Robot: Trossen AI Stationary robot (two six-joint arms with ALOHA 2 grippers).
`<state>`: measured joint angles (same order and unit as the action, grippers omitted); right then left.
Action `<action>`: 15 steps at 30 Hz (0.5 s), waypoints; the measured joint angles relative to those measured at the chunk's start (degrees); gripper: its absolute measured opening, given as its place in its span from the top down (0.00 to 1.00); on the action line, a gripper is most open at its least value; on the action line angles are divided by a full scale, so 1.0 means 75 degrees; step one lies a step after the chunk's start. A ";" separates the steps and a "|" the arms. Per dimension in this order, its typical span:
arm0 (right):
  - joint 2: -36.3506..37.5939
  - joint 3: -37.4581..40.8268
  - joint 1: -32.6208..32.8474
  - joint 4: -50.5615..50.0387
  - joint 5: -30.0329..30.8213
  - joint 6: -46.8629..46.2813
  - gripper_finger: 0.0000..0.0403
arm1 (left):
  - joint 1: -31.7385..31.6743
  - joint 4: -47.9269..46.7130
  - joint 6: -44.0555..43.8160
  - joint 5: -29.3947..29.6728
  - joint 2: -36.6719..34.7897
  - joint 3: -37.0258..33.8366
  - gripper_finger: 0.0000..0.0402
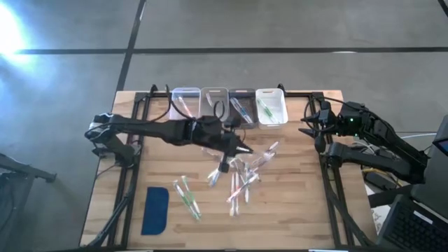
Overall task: Pick & Place Toothbrushes
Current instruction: Put the orange toothbrush into the white transparent bin
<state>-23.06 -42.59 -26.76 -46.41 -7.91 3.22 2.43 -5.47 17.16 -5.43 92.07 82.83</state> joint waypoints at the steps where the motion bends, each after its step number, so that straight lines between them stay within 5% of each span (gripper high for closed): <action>1: 0.0001 -0.0001 0.0000 0.0002 -0.0001 0.0000 0.53 | -0.0056 0.0012 -0.0207 0.0061 0.0000 0.0097 0.96; 15: -0.0001 0.0000 0.0000 0.0002 0.0000 0.0000 0.62 | -0.0725 0.0634 -0.1114 0.2108 0.0179 0.2254 0.96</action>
<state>-23.06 -42.59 -26.76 -46.39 -7.91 3.22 -3.00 -0.72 8.81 10.38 93.42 99.74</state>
